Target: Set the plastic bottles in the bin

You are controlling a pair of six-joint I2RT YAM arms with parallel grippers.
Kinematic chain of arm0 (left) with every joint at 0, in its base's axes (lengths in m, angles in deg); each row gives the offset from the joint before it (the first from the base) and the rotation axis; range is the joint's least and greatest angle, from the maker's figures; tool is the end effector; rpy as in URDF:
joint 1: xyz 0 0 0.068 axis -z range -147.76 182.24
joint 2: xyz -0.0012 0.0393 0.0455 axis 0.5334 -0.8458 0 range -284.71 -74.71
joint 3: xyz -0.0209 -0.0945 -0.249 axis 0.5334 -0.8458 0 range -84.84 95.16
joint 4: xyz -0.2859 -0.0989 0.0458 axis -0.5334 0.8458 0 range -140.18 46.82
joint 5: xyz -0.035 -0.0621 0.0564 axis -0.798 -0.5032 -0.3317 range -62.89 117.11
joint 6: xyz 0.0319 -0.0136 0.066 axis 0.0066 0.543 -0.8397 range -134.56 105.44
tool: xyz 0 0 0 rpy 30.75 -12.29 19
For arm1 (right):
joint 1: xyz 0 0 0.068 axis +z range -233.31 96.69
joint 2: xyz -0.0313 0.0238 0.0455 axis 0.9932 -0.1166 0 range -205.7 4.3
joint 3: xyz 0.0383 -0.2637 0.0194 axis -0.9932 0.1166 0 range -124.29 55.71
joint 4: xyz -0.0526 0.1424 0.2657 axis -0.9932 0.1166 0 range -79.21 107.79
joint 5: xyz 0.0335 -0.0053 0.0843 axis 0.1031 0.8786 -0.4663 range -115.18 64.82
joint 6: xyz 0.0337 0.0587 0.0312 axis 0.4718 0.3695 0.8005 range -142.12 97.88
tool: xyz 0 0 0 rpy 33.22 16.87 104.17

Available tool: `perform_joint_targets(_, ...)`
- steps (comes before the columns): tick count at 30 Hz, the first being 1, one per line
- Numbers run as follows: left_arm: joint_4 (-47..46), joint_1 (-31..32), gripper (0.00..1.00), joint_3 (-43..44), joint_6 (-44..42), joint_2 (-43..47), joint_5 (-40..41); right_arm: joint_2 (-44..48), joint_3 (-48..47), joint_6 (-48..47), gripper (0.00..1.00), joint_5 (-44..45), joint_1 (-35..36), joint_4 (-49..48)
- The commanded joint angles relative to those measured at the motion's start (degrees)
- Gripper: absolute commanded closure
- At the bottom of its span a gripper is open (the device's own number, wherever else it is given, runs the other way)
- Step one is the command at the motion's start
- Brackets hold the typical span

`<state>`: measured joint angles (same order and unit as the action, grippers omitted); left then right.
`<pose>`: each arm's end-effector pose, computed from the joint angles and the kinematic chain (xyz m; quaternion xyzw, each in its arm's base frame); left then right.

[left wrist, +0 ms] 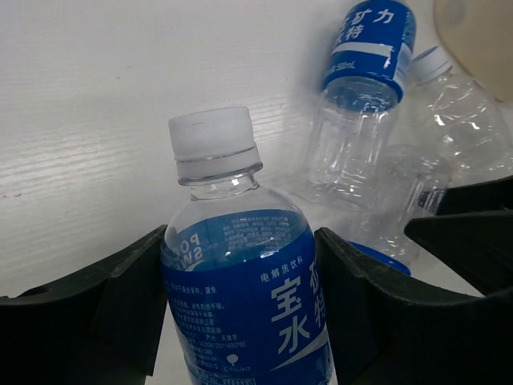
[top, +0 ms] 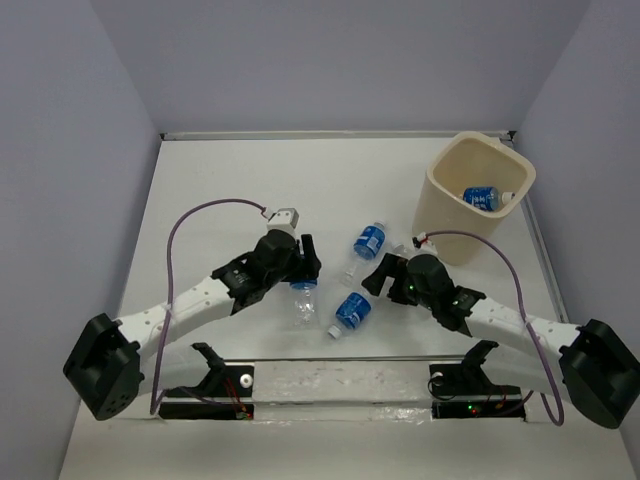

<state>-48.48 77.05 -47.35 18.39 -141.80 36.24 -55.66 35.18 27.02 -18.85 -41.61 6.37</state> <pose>0.2334 -0.2178 0.1886 0.0510 0.8683 -0.2527 0.4238 0.2032 0.1718 0.1198 0.0830 0.8821 0.2940 0.3585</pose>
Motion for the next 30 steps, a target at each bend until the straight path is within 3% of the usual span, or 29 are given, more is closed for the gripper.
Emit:
perform_joint_targets(1,4.5,-0.3,0.68,3.5,-2.0,7.9,-1.5,-2.5,-3.2,2.4,0.0,3.5,0.5,-5.9)
perform_joint_targets(6,8.7,-0.3,0.71,6.4,-4.0,15.6,-1.8,-6.4,-2.2,5.9,0.02,4.5,0.5,-7.3)
perform_joint_targets(11,9.0,-0.3,0.74,6.4,-7.5,21.5,1.1,-6.7,-0.6,7.8,0.1,5.7,0.5,-7.5)
perform_joint_targets(19,8.2,-0.7,0.74,5.0,-9.7,22.6,0.4,-6.4,-0.6,9.6,0.21,8.2,0.5,-4.1)
perform_joint_targets(22,8.0,-1.0,0.77,4.6,-10.4,24.3,0.4,-6.9,-0.6,10.9,0.29,8.4,0.5,-4.2)
perform_joint_targets(25,7.8,-1.3,0.8,4.2,-10.9,26.0,0.5,-5.5,-0.1,11.1,0.47,9.1,0.5,-3.8)
perform_joint_targets(30,7.7,-1.8,0.8,4.1,-11.1,27.2,-0.9,0.9,-1.6,9.2,0.6,11.9,0.5,4.1)
